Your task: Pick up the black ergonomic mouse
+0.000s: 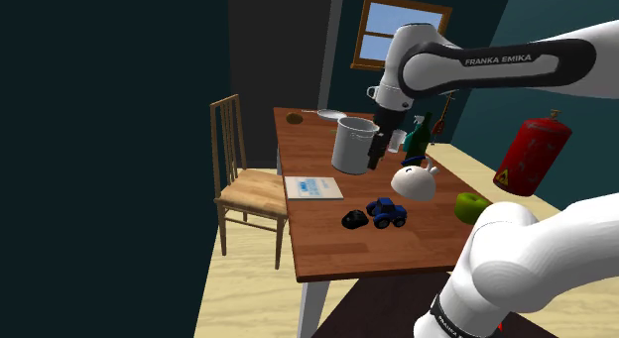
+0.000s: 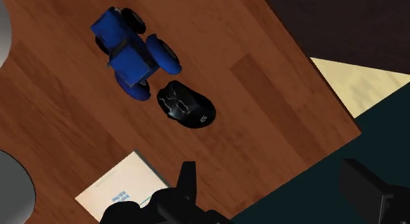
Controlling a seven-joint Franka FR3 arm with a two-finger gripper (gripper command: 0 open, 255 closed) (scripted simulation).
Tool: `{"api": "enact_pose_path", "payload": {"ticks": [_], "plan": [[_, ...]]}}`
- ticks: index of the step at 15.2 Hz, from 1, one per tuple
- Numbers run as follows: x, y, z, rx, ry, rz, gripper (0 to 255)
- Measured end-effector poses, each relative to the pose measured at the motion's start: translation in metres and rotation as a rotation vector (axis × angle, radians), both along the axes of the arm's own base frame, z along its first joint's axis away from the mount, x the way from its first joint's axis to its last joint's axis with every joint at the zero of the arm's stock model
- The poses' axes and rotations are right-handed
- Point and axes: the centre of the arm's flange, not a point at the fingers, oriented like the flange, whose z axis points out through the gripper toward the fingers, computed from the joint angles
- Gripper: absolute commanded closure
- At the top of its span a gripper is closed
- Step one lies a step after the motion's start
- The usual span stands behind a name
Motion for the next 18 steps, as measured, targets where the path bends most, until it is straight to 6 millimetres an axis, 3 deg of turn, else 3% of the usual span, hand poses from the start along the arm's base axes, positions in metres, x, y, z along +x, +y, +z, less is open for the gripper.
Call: {"api": "enact_pose_path", "payload": {"ticks": [10,18], "plan": [[0.024,-0.054,-0.123,0.026,0.045,0.335,0],[0.053,-0.082,-0.223,0.048,0.079,0.603,0]]}}
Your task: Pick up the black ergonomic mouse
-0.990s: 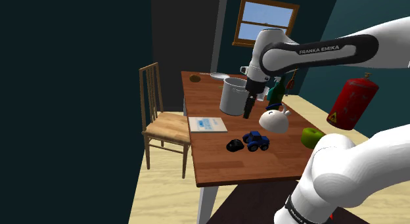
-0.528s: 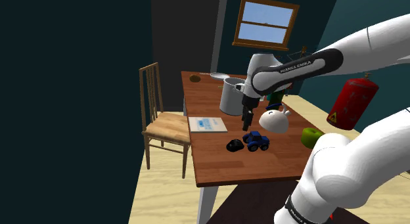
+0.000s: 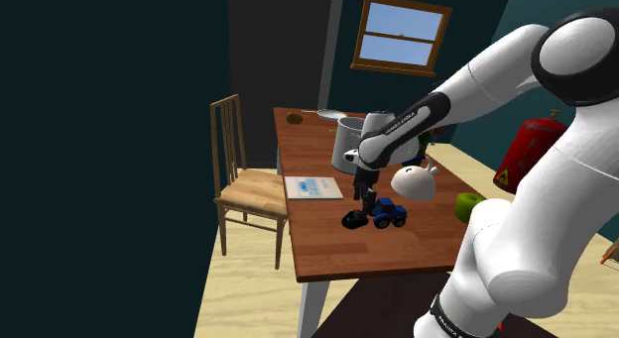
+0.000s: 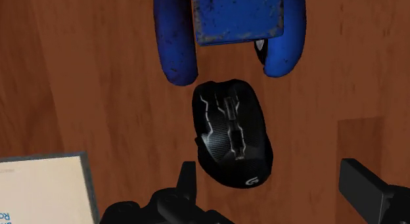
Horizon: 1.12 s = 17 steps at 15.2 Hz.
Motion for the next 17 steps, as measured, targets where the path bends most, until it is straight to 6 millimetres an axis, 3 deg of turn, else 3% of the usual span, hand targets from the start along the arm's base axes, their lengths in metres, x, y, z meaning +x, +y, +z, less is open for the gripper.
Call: {"api": "enact_pose_path", "payload": {"ticks": [3,10,11,17], "plan": [[0.01,-0.006,-0.031,0.004,0.009,0.079,0],[0.01,-0.009,-0.07,0.003,0.01,0.095,0],[0.01,-0.008,-0.072,0.003,0.01,0.095,255],[0.01,-0.009,-0.073,0.004,0.009,0.094,255]]}}
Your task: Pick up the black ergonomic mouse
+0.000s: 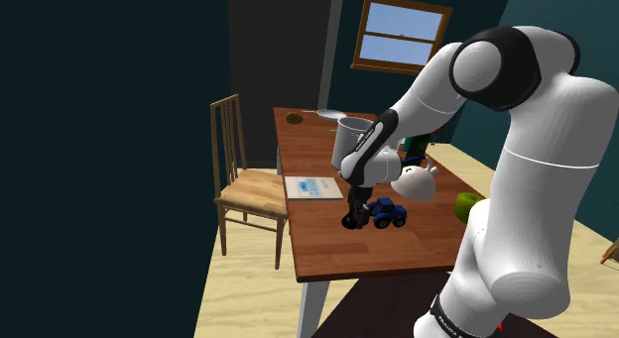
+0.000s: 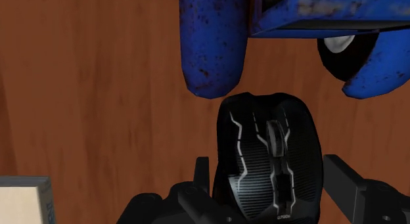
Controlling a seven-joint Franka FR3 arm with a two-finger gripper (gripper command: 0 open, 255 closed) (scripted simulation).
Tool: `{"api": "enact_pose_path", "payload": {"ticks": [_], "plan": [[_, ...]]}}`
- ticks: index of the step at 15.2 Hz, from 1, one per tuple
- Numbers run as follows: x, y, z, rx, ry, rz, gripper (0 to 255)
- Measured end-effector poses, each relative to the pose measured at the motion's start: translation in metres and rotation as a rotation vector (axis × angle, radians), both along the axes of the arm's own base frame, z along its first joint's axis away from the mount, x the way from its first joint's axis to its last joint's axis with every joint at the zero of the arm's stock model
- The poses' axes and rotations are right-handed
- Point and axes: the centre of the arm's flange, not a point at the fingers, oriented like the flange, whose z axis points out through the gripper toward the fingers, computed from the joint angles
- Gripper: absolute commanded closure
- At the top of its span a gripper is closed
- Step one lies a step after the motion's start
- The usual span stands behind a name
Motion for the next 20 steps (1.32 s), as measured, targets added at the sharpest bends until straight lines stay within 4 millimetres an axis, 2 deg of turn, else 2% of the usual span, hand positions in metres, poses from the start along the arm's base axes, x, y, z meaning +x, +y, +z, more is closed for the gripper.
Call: {"api": "enact_pose_path", "payload": {"ticks": [5,20], "plan": [[0.0,0.0,0.003,0.0,0.0,0.0,255],[0.001,0.001,0.077,0.0,0.0,0.001,255]]}}
